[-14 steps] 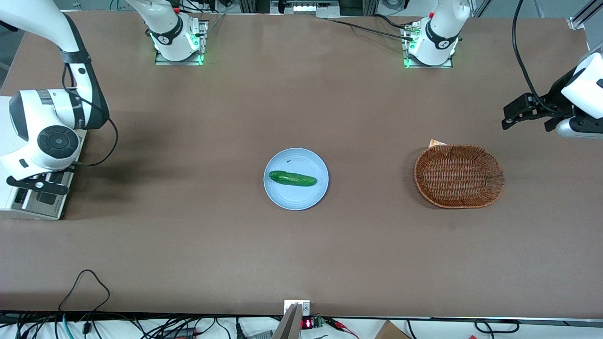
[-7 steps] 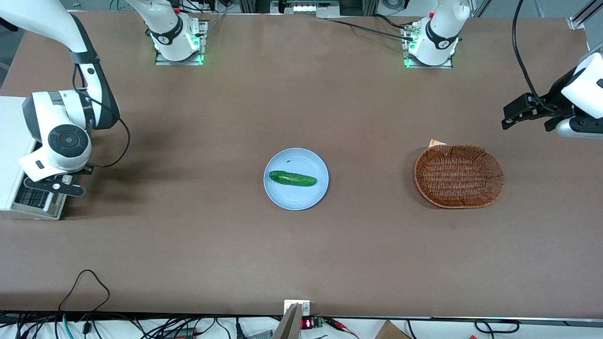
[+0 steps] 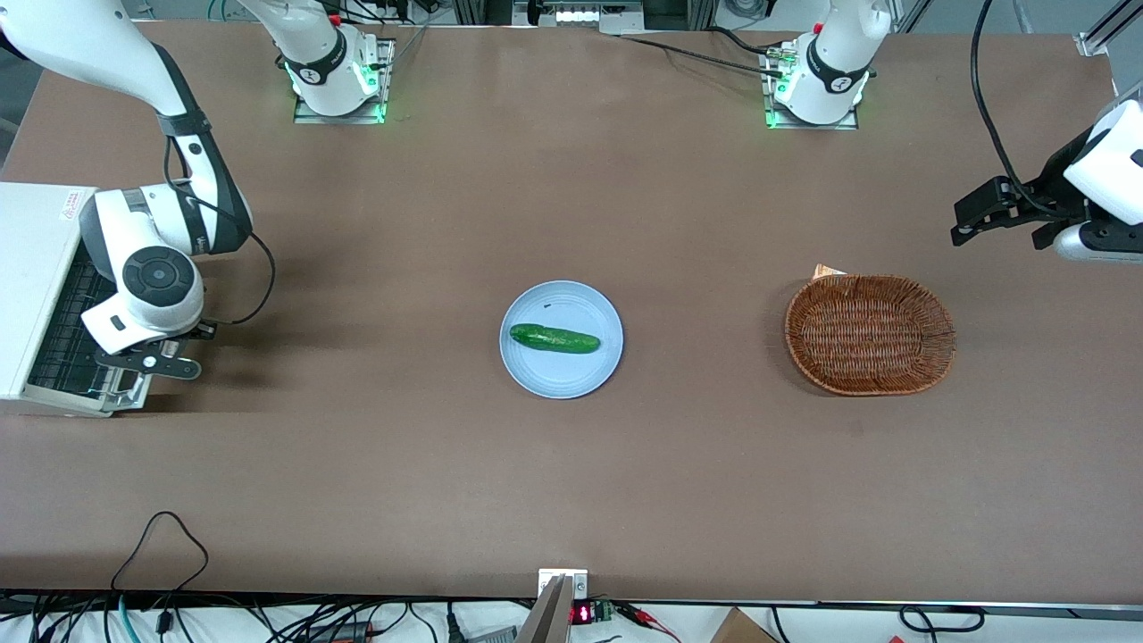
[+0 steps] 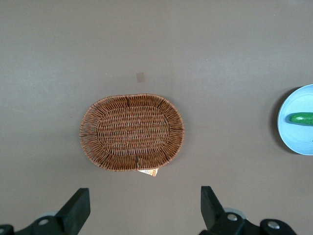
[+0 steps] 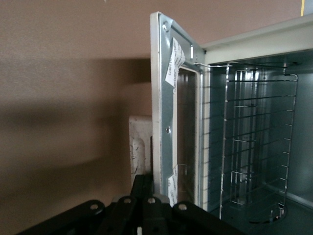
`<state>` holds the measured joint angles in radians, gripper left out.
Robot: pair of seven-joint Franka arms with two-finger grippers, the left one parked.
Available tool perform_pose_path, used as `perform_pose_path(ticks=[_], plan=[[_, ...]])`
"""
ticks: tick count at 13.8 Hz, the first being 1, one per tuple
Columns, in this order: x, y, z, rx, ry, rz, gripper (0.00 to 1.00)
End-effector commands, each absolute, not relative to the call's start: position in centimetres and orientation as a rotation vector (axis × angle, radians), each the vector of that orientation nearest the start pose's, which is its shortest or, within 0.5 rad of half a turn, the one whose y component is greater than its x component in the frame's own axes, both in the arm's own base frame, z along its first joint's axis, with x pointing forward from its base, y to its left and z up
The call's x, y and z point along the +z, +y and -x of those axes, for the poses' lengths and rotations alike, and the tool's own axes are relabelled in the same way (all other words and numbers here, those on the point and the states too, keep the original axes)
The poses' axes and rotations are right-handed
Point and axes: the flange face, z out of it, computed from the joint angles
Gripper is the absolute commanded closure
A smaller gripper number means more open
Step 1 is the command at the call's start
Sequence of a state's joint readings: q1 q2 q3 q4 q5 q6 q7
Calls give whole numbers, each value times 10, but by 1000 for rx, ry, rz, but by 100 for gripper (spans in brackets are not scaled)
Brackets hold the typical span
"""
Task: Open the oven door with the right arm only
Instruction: 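Hook the right gripper on the handle and pull the door down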
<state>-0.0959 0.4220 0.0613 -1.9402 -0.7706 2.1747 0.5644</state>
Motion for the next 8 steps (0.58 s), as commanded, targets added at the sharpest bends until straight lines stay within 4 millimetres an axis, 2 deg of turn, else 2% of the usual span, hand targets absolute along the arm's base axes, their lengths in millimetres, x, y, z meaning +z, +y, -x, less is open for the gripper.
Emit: perform_pose_path(ticks=[1, 3, 8], plan=[[233, -81, -603, -60, -138, -2536, 100], [228, -81, -601, -72, -130, -2537, 100], [204, -73, -594, -104, -106, -2555, 100]])
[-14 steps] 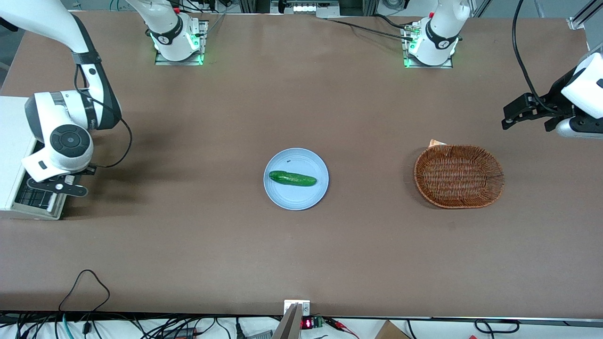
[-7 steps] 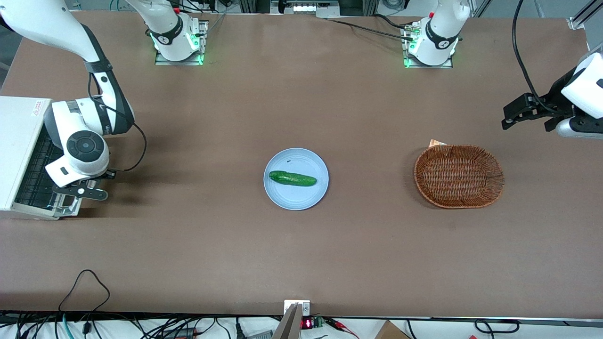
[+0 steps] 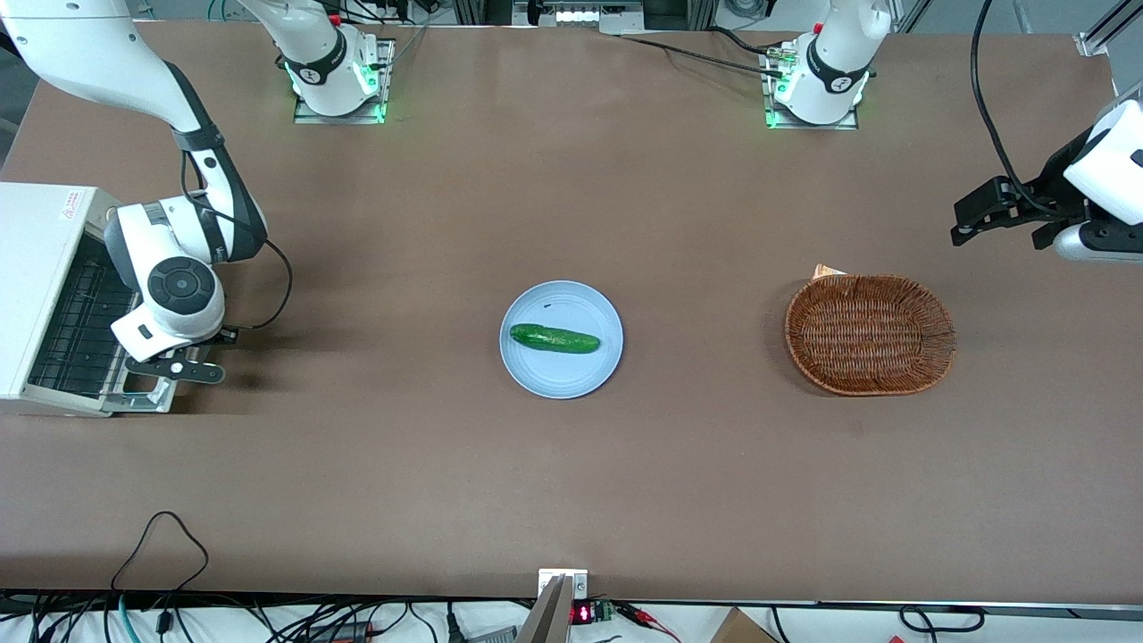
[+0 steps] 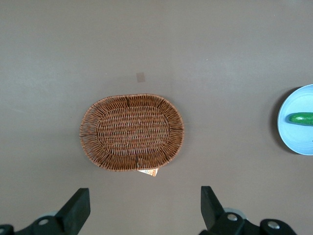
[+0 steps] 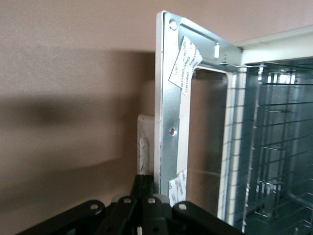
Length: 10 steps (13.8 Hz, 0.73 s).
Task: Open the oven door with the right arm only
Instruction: 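Hook the right gripper on the handle and pull the door down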
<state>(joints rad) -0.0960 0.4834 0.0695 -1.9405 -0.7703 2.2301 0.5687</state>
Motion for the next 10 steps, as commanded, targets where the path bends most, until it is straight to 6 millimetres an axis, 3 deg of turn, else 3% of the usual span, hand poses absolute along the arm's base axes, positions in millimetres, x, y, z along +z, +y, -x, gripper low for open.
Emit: perform_pose_path(ticks=[1, 10], plan=[[200, -72, -594, -103, -100, -2561, 100], [179, -45, -591, -125, -109, -2638, 100]])
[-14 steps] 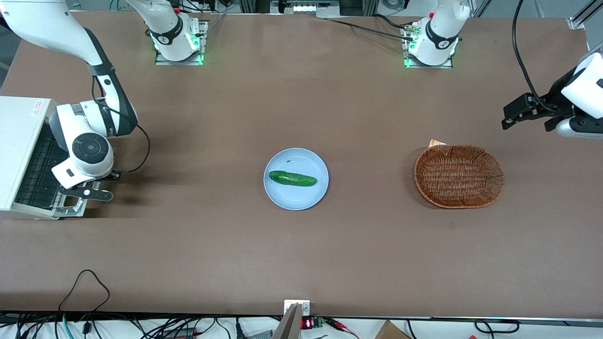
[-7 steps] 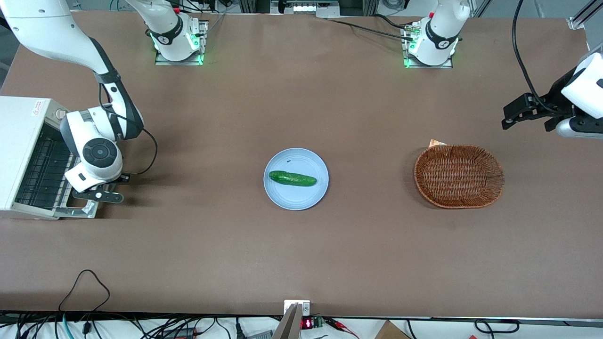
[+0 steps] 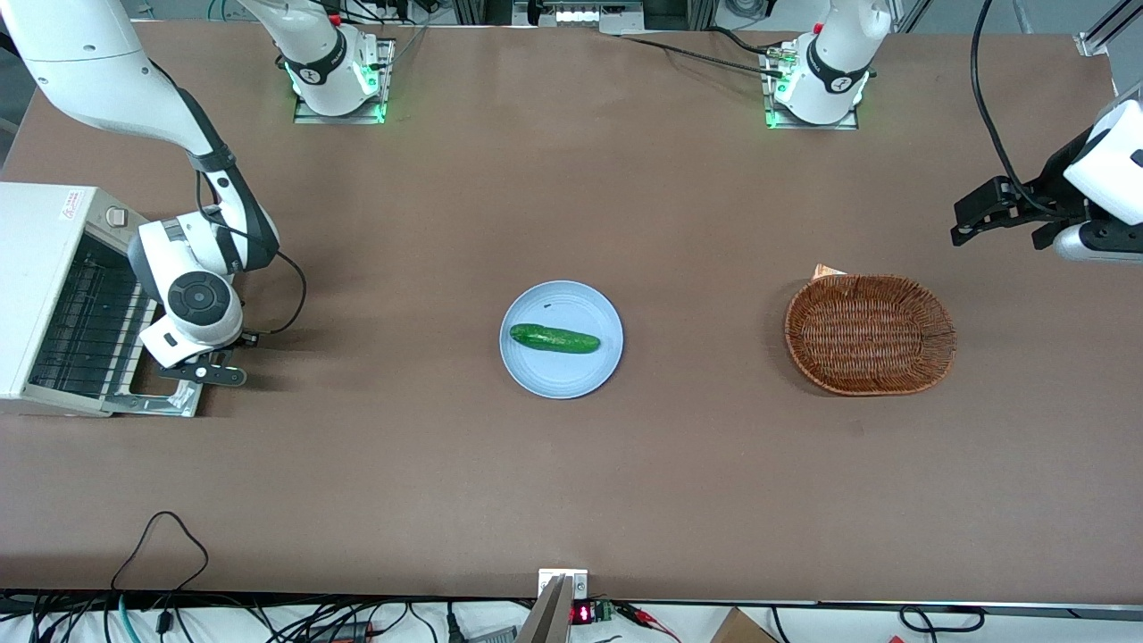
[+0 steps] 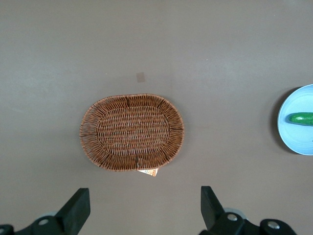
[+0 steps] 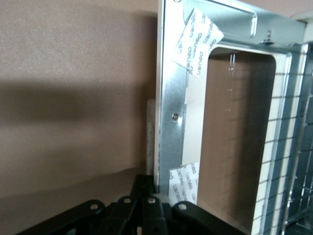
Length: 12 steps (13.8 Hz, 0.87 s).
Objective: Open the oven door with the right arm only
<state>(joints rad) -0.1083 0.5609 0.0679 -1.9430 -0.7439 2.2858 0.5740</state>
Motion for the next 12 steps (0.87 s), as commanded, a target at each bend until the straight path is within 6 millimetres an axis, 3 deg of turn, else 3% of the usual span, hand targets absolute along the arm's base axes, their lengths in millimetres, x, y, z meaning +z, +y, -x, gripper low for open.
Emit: perform_pose_path(ticks=[1, 6, 9, 12], plan=[[175, -45, -590, 180, 148, 3630, 100], [162, -39, -591, 156, 123, 3603, 100], [161, -17, -593, 136, 60, 3569, 100], [174, 20, -601, 81, -82, 3532, 100]])
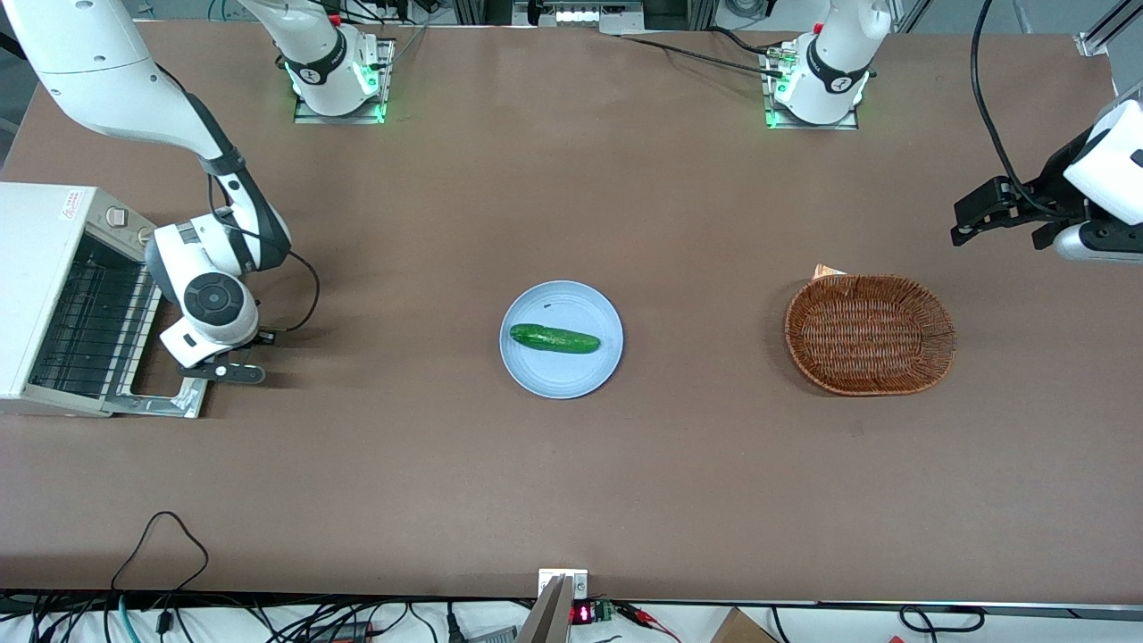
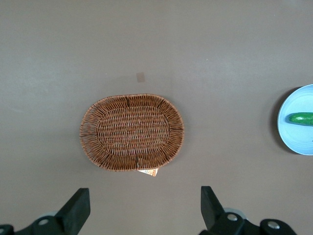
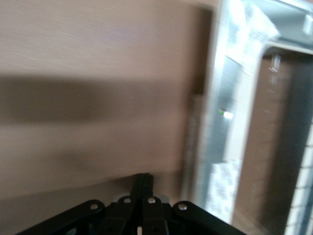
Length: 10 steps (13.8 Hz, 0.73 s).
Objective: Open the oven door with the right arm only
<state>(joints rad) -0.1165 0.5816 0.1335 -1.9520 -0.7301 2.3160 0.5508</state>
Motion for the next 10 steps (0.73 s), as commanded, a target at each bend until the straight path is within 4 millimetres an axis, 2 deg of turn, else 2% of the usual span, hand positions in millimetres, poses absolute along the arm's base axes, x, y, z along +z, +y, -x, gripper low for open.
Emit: perform_pose_path(ticks=[1, 2, 4, 7, 10], plan=[[181, 28, -605, 59, -71, 3513, 100], [191, 30, -608, 39, -43, 3497, 100], [224, 39, -614, -27, 42, 3449, 100], [279, 46, -619, -78, -7, 3350, 100], [328, 50, -612, -49, -80, 3303, 100]])
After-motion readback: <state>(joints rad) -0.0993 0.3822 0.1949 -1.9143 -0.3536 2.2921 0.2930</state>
